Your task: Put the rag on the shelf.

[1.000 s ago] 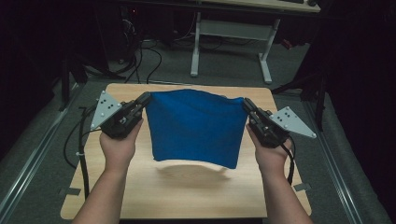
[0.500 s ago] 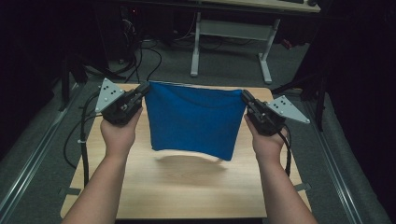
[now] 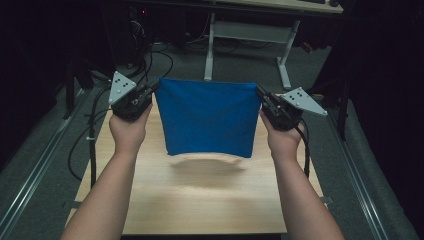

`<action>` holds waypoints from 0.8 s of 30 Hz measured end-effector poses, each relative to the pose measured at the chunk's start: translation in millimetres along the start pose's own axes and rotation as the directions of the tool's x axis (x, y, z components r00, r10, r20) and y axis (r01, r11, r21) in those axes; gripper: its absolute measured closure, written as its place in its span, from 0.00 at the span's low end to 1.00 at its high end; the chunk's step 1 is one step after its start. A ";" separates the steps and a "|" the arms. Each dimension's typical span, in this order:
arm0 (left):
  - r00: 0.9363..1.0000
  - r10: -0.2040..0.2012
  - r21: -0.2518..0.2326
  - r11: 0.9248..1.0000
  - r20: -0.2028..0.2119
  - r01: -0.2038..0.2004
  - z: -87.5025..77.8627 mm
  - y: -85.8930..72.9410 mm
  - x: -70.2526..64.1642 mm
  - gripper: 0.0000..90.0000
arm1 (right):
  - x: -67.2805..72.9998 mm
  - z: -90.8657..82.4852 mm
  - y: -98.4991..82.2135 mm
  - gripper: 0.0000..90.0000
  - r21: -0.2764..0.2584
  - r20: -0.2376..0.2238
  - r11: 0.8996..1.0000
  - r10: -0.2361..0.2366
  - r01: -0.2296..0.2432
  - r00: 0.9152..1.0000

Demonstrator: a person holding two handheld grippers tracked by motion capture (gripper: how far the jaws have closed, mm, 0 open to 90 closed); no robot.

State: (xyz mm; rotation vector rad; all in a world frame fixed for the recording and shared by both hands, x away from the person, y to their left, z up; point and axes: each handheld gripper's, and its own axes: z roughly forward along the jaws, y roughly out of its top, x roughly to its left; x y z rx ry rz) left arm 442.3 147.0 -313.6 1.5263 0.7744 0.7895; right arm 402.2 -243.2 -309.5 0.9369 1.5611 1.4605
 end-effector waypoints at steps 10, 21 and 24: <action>0.999 0.010 0.034 0.999 -0.030 -0.009 17.5 -2.4 14.6 0.98 | -4.4 24.3 -1.5 0.98 0.043 0.010 0.999 -0.009 0.009 1.000; 0.998 0.008 0.068 0.998 -0.063 -0.003 36.1 -11.0 29.5 0.98 | -8.6 58.5 -15.3 0.98 0.087 0.029 0.996 -0.012 0.010 1.000; 0.997 -0.002 0.078 0.997 -0.076 0.008 43.5 -14.4 31.3 0.98 | -8.5 62.9 -17.1 0.98 0.095 0.038 0.995 -0.009 0.005 0.999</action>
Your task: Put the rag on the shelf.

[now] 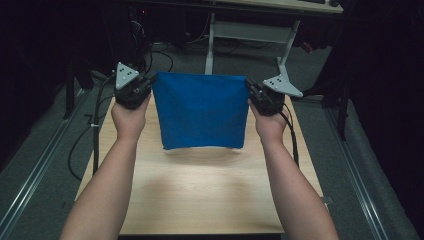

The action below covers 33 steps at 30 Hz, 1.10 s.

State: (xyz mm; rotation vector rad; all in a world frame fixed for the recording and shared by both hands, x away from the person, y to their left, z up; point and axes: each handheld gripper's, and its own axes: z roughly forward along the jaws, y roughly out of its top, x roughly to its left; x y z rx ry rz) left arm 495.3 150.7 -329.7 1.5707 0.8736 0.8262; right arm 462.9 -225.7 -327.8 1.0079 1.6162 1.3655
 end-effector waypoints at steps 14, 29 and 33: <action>1.000 -0.015 0.174 0.985 0.007 0.014 37.9 -40.6 -1.6 0.98 | -13.2 31.7 -38.5 0.98 0.161 0.033 0.987 -0.006 0.001 0.999; 0.996 -0.063 0.289 0.956 0.058 0.043 43.4 -102.0 -10.3 0.98 | -15.8 34.2 -76.4 0.98 0.237 0.013 0.971 0.012 -0.015 1.000; 0.996 -0.050 0.307 0.951 0.072 0.025 43.9 -109.1 -14.4 0.98 | -15.8 33.3 -86.9 0.98 0.248 0.005 0.968 0.025 -0.026 1.000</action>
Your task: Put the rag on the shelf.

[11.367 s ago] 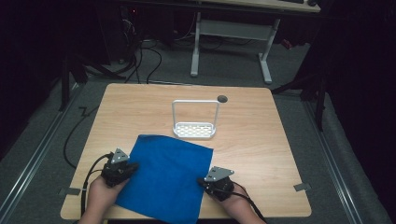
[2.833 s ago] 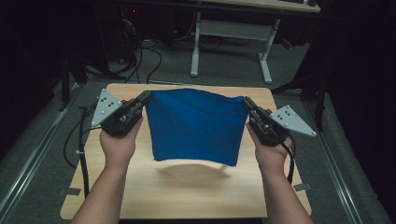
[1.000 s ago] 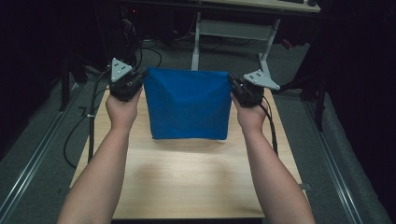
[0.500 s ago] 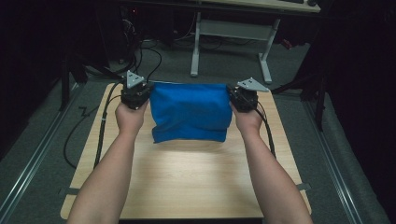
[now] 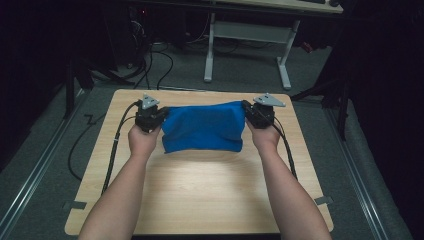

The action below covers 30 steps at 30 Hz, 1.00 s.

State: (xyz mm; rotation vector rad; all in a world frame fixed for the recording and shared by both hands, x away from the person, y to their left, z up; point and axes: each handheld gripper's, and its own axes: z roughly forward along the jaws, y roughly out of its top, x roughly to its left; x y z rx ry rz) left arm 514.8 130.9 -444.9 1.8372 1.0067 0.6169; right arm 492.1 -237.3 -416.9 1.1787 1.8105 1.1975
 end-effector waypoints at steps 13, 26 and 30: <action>0.999 -0.033 0.036 0.999 0.043 0.032 6.3 -23.4 -1.7 0.98 | 1.2 6.6 -18.9 0.98 0.032 -0.015 0.999 0.010 -0.009 1.000; 0.996 -0.064 0.079 0.995 0.065 0.059 10.7 -44.6 -4.1 0.98 | 2.6 13.1 -43.8 0.97 0.087 -0.019 0.996 0.022 -0.020 1.000; 0.995 -0.069 0.081 0.995 0.076 0.063 11.0 -48.3 -4.9 0.97 | 2.5 13.3 -48.8 0.97 0.088 -0.019 0.996 0.027 -0.025 0.999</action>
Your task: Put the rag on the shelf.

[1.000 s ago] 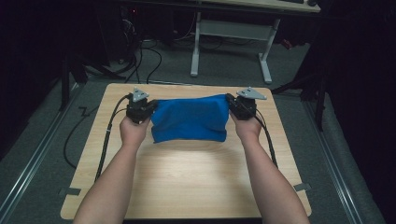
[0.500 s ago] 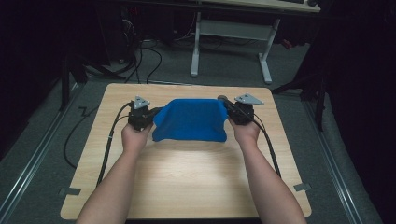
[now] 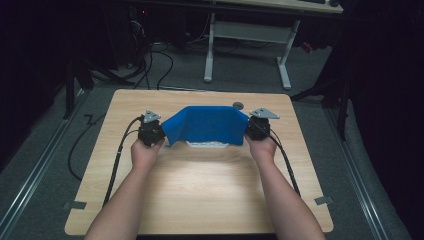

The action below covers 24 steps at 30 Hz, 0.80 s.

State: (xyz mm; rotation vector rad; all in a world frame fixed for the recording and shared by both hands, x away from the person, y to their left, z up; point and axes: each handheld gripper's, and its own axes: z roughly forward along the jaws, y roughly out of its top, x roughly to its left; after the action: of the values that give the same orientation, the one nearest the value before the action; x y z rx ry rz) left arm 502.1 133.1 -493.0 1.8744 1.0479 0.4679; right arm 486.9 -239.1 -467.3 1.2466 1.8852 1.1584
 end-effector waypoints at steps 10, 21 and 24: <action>1.000 -0.005 0.022 1.000 0.016 0.005 3.8 -6.6 -2.1 0.97 | -1.7 1.2 -9.4 0.97 0.028 0.009 1.000 -0.002 0.002 1.000; 0.999 -0.015 0.017 1.000 0.039 0.015 6.5 -7.1 -5.0 0.96 | -7.2 -5.3 -17.5 0.97 0.027 0.026 1.000 -0.004 0.003 1.000; 0.999 -0.012 0.013 1.000 0.038 0.012 5.8 -6.3 -6.5 0.96 | -8.0 -5.8 -20.2 0.97 0.040 0.026 0.999 -0.002 0.000 1.000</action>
State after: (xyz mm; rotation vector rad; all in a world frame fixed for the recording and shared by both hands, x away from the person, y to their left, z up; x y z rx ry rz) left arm 499.3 126.1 -500.7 1.8801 1.0388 0.4182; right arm 477.0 -252.1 -482.7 1.2761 1.8984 1.1038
